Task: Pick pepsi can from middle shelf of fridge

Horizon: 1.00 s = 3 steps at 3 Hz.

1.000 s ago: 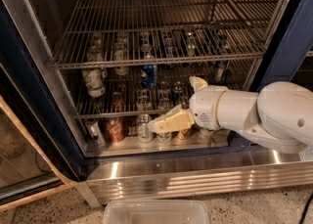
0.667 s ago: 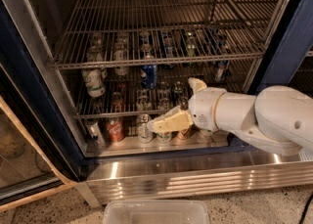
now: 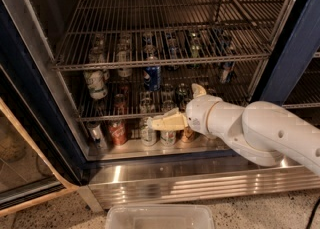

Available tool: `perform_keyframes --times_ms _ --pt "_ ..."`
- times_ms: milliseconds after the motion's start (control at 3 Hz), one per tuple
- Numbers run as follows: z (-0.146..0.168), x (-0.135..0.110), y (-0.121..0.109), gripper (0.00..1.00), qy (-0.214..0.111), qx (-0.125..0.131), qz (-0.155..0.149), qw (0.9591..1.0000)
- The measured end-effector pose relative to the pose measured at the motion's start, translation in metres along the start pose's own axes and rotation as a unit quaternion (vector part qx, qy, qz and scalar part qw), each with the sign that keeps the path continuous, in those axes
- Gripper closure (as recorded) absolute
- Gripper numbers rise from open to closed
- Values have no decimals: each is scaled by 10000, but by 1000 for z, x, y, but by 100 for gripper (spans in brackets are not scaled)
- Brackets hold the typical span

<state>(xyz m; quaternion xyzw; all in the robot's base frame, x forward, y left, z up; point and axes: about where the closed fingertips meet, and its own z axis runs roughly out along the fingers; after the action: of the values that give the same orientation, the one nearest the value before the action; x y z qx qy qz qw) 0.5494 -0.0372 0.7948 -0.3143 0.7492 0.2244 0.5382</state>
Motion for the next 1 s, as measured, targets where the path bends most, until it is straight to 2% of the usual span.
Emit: perform_keyframes --times_ms 333,667,1000 --pt "26 16 -9 0 281 476 -360 9978" --pt "36 10 -17 0 255 739 -435 9960" --pt "36 10 -18 0 255 747 -433 9959"
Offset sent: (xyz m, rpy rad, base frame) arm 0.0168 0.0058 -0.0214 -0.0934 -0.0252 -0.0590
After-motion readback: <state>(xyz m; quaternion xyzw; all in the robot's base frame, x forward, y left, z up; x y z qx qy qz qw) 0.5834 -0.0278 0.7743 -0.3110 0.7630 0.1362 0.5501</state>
